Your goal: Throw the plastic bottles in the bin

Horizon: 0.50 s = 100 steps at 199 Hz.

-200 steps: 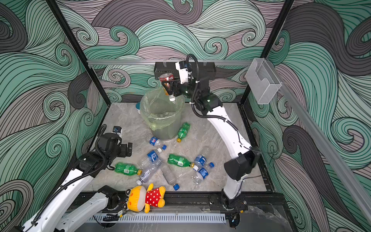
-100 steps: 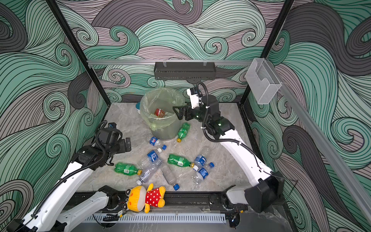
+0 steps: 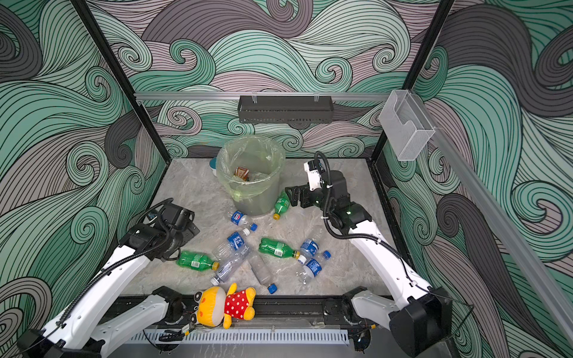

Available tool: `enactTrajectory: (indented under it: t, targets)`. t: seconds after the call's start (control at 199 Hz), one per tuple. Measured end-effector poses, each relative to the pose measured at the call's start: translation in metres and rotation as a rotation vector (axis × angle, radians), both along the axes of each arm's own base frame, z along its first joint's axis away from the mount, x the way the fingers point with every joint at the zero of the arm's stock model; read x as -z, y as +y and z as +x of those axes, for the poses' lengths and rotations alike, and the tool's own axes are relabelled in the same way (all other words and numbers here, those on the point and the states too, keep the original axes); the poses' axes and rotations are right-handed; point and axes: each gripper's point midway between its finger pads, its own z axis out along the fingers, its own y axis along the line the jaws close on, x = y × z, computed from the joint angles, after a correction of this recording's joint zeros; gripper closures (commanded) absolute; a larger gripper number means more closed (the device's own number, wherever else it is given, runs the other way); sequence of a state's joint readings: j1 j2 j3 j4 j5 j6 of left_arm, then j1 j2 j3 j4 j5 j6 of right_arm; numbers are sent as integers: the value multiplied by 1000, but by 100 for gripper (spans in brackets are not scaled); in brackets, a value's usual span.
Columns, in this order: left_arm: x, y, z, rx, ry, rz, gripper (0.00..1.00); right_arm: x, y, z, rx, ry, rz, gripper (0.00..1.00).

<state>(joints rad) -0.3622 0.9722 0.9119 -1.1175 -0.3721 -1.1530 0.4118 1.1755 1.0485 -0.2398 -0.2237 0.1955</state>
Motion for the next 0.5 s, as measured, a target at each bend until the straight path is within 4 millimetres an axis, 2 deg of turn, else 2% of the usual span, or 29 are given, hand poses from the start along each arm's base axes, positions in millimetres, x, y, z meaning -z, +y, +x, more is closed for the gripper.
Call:
enactTrajectory:
  t: [0.241, 0.502]
  targets:
    - [48, -17, -9, -64, 247, -50, 1, 8, 2, 5, 5, 18, -1, 0]
    - [67, -16, -31, -127, 283, -89, 1, 16, 3, 9, 13, 47, -1, 0]
